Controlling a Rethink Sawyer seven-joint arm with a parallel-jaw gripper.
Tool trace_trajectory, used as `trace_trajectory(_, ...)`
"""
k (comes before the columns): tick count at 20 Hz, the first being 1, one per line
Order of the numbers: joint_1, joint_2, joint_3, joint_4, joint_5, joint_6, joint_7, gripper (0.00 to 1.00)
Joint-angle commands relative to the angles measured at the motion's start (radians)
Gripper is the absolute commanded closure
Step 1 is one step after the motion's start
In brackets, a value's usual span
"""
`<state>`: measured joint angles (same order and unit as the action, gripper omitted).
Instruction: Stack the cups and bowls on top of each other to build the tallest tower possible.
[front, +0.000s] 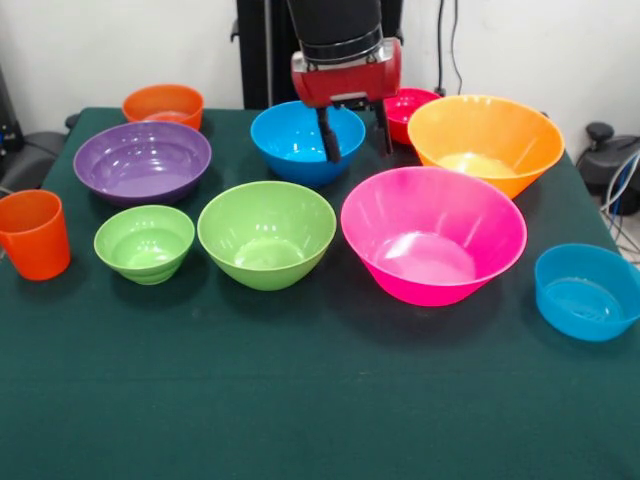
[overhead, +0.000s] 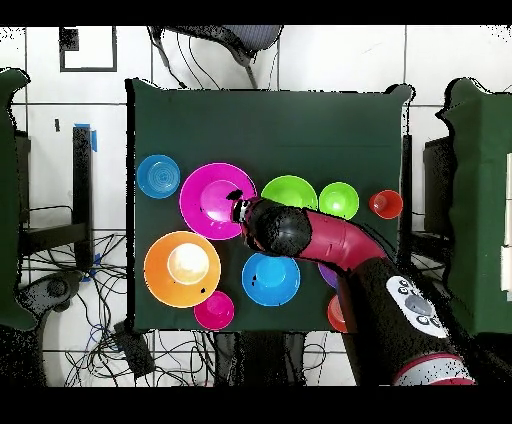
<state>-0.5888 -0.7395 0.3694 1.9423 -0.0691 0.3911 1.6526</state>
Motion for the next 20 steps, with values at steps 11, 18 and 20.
trace_trajectory(11, 0.010, 0.209, -0.009, -0.040, -0.117, -0.113, 0.041, 0.00)
trace_trajectory(18, -0.007, 0.252, -0.026, -0.076, -0.174, -0.118, 0.016, 0.00)
trace_trajectory(20, -0.001, 0.236, -0.046, -0.086, -0.193, -0.093, 0.007, 0.00)
